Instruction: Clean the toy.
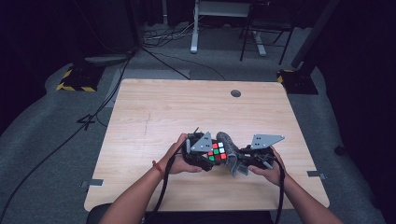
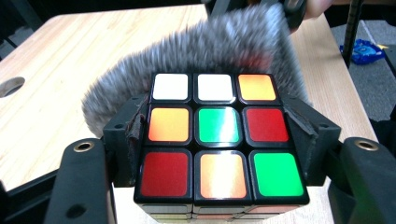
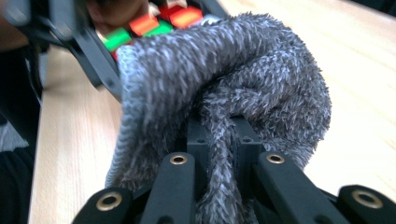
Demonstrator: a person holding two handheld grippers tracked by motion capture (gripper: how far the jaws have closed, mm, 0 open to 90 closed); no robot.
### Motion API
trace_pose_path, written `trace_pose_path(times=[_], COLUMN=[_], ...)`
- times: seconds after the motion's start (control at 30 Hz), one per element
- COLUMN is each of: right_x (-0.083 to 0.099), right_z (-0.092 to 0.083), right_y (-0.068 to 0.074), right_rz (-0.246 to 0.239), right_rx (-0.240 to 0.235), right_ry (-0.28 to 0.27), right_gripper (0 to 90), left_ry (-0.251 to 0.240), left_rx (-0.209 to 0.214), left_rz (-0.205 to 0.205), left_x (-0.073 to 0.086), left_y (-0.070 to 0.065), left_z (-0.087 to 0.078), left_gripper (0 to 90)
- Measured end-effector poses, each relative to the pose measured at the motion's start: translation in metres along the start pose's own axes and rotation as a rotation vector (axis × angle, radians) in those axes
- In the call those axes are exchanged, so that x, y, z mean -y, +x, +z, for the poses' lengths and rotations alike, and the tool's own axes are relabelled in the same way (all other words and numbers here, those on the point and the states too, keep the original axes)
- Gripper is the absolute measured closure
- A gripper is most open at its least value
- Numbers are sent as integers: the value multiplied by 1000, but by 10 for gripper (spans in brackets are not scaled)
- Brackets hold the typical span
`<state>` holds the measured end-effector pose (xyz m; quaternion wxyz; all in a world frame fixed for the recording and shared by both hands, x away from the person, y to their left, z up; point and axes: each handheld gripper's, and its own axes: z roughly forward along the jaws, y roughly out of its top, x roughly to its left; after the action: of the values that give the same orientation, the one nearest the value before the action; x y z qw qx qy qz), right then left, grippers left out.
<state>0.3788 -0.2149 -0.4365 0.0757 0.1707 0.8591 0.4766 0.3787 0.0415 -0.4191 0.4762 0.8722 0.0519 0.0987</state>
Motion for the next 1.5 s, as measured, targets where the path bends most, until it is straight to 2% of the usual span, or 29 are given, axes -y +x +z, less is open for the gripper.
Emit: trace_pose_path(times=[0.13, 0.2, 0.27, 0.37, 0.43, 0.47, 0.53, 0.63, 0.7, 0.73, 0.8, 0.9, 0.97, 1.07, 1.2, 1.33, 1.4, 1.5], right_x=[4, 5, 4, 2, -2, -4, -6, -7, -7, -7, -5, 1, 4, 5, 0, -7, -9, -8], right_z=[7, 9, 9, 4, -2, -4, -9, -14, -16, -17, -15, -5, 2, 8, 3, -14, -19, -17], right_y=[0, 0, 2, 5, 7, 8, 8, 7, 5, 3, 0, -4, -5, -2, 4, 7, 8, 5], right_rz=[-14, -8, -20, -39, -41, -44, -41, -42, -33, -27, -10, 0, 0, -15, -34, -37, -39, -33], right_rx=[-1, -12, -19, -34, -45, -36, -32, 3, 22, 29, 22, 10, -6, -33, -35, -31, -28, -11], right_ry=[58, 57, 58, 29, -16, -30, -71, -108, -114, -113, -90, -17, 32, 70, 28, -80, -122, -99], right_gripper=[815, 815, 815, 814, 814, 814, 815, 814, 814, 814, 813, 814, 814, 813, 813, 813, 813, 813], left_ry=[-14, -14, -12, -3, 6, 8, 4, 14, 18, 13, 2, -24, -35, -43, -41, -25, -10, -3], left_rx=[-19, -18, -34, -47, -47, -45, -19, 21, 35, 40, 49, 42, 30, 13, -1, 7, 10, 15], left_rz=[6, 3, -5, -18, -32, -30, -36, -14, 10, 8, 18, 13, 2, -10, -19, -37, -22, 4], left_x=[-2, -2, 0, 4, 6, 7, 6, 4, 1, -1, -3, -5, -5, -4, -1, 3, 2, -2], left_y=[0, 2, 4, 10, 11, 11, 9, 1, -4, -6, -7, -6, -3, 1, 6, 8, 4, 0], left_z=[-3, -5, -6, -7, -6, -5, -3, 2, 5, 5, 3, -2, -6, -10, -13, -8, -4, -3], left_gripper=[337, 337, 337, 337, 338, 337, 338, 337, 338, 337, 338, 338, 338, 338, 338, 338, 338, 338])
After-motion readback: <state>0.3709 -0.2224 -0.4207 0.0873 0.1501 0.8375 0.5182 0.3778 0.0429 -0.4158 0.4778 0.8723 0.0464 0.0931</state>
